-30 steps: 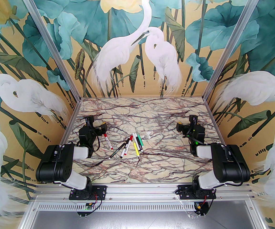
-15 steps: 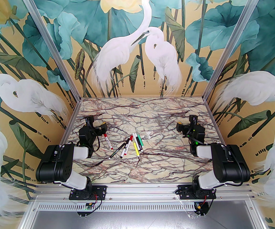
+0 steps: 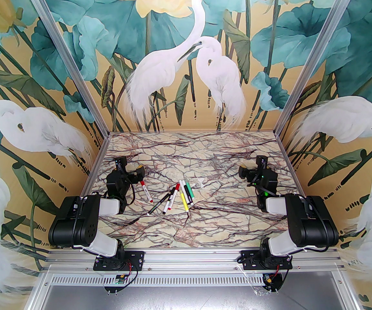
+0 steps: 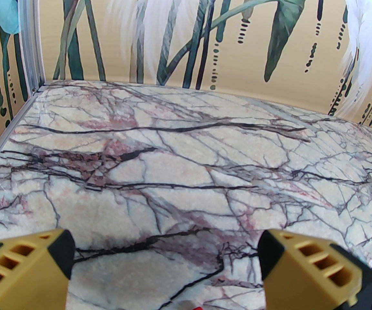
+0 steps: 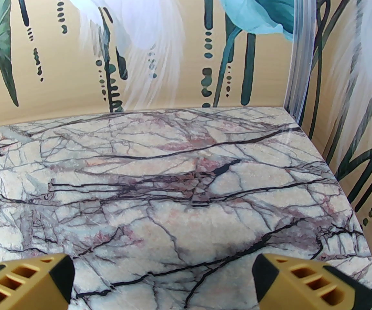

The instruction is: Open the pen caps

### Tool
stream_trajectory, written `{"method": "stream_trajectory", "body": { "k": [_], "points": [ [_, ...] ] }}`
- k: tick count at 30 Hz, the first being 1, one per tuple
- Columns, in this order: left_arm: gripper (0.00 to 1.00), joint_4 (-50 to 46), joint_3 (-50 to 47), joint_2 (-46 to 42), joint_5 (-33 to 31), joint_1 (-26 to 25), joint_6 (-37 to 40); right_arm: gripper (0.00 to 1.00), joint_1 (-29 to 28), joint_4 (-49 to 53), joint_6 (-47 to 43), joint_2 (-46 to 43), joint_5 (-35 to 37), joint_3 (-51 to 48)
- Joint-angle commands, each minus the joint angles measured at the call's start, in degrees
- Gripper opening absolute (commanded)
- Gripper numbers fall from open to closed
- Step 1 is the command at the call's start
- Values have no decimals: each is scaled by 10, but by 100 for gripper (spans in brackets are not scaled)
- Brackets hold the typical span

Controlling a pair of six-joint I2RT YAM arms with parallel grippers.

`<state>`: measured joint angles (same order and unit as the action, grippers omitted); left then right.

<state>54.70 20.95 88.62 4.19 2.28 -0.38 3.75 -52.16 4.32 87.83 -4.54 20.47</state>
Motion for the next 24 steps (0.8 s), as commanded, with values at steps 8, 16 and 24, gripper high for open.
{"method": "stream_trajectory", "body": {
  "k": [8,16,24],
  "points": [
    [99,6,-23,-46,-27,-2,-1,99,9,-12,18,-34,7,-17],
    [100,-143,1,-164,-94,-18,-20,99,8,100,26,-124,30,4],
    [99,-401,99,-262,-70,-36,-84,99,6,307,88,-237,24,62]
  ]
}}
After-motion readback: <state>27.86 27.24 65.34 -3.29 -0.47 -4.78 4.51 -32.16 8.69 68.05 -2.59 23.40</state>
